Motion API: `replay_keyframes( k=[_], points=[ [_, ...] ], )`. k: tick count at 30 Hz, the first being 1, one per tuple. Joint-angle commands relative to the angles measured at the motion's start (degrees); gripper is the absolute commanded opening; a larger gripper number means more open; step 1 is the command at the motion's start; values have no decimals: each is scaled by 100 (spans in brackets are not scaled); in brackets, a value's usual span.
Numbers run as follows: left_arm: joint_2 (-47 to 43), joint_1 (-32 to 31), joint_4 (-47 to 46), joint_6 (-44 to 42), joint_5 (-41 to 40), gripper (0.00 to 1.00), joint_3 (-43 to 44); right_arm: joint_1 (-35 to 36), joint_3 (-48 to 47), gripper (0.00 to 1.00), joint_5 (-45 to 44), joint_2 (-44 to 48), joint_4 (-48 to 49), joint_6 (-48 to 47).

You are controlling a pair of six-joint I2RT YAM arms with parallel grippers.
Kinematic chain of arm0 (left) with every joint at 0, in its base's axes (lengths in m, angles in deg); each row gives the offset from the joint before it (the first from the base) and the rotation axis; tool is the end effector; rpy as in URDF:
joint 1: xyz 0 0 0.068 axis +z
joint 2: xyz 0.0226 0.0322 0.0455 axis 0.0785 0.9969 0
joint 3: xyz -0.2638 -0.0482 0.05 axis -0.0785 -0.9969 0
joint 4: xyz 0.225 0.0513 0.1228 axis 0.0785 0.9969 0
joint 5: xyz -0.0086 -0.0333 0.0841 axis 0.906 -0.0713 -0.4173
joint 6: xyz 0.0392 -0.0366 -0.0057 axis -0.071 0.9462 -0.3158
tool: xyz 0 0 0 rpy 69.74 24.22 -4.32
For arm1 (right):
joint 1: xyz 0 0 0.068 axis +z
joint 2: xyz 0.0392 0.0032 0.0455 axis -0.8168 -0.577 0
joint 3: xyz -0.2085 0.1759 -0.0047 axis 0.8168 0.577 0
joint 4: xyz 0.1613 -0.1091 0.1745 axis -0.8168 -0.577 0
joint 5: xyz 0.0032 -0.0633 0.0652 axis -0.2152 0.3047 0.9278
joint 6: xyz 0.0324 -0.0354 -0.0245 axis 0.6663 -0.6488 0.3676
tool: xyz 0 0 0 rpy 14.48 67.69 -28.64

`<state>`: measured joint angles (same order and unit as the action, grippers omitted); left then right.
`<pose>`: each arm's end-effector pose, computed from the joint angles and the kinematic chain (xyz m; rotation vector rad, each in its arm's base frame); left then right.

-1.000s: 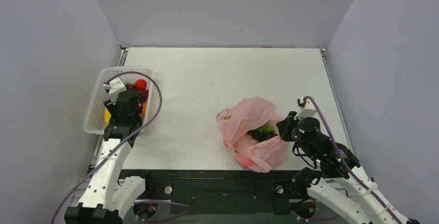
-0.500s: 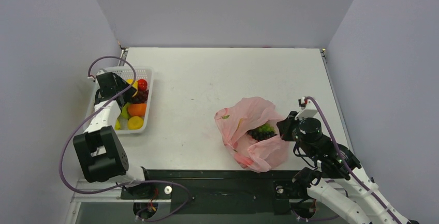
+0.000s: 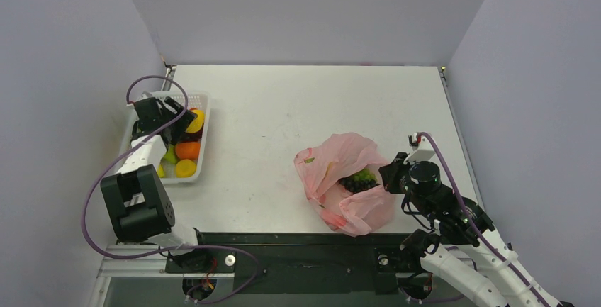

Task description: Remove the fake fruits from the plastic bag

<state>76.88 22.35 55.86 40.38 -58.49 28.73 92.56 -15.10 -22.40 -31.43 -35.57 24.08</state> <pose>0.3194 0.0956 0.2271 -0.9996 2.0328 -0.4252 0.0920 0.0615 0.3091 0.0621 2.1235 0.5263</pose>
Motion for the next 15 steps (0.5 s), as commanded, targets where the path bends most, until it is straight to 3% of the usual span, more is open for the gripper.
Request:
replay_keyframes(
  k=[1,4,9,13,15],
  points=[
    [-462,41,-66,-31,-98,76,41,-43,7,0,-106,-42,198,-32],
    [-785,31,163,-231,-293,84,16,-44,14,0,-109,-28,202,-21],
    [-1469,-52,351,-415,-72,84,-305,-44,7,0,-99,-19,197,-10],
    [-2060,-711,673,-736,141,84,-654,-44,18,0,-92,-44,192,7],
    [-2410,-1396,844,-933,1,84,-853,-44,15,0,-87,-51,190,11]
  ],
)
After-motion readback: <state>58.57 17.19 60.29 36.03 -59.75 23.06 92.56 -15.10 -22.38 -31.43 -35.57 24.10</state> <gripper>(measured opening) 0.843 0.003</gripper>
